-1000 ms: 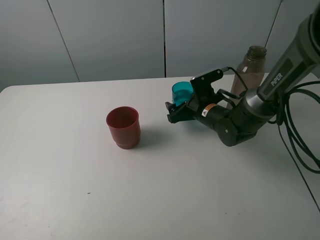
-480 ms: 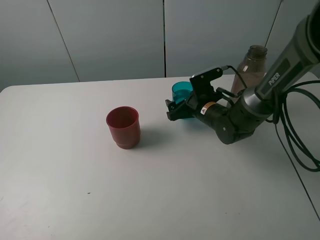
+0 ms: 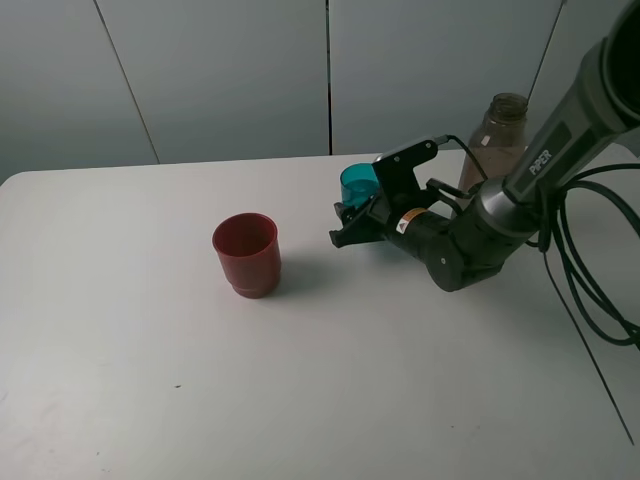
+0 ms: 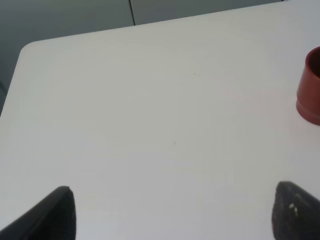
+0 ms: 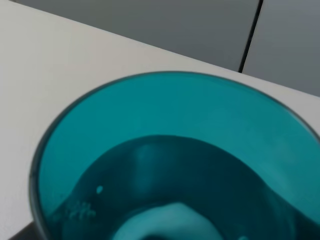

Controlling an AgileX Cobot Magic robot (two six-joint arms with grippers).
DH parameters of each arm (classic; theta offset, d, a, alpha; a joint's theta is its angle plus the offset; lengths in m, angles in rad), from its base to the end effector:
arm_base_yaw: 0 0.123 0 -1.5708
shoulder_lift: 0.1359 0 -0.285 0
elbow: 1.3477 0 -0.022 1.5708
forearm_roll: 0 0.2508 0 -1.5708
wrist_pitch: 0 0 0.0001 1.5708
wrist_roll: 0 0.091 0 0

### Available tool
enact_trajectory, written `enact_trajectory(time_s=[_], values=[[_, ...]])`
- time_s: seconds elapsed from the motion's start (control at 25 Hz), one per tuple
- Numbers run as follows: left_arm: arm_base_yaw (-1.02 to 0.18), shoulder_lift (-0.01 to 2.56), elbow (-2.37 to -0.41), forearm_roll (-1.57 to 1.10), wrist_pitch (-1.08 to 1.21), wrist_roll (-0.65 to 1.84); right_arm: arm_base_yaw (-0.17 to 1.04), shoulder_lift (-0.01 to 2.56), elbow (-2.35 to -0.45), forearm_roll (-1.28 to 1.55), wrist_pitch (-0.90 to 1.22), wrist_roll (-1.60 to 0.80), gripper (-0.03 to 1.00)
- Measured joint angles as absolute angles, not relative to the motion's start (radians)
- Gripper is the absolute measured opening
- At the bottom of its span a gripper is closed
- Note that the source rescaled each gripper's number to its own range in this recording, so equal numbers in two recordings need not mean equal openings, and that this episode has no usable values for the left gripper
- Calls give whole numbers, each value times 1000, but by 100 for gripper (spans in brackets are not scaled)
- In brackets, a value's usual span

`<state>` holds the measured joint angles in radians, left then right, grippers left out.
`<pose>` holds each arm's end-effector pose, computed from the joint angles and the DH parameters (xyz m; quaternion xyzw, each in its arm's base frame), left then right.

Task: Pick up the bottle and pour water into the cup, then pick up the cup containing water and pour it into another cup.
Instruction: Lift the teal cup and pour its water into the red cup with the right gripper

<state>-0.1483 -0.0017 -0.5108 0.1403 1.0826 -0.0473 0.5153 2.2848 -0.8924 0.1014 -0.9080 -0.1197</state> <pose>-0.0060 0.0123 0.2792 0.0392 0.8527 0.0192 0.5206 0.3383 0.1833 0.0395 -0.2140 0.8051 0.0930 0.5453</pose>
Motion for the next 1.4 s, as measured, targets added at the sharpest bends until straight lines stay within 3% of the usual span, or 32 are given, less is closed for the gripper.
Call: enact_trajectory(time_s=[0.64, 1.4], values=[[-148, -2, -511, 140, 1083, -47, 517, 2277, -894, 97, -903, -142, 11], [-148, -2, -511, 140, 1083, -47, 573, 1943, -830, -84, -546, -166, 11]])
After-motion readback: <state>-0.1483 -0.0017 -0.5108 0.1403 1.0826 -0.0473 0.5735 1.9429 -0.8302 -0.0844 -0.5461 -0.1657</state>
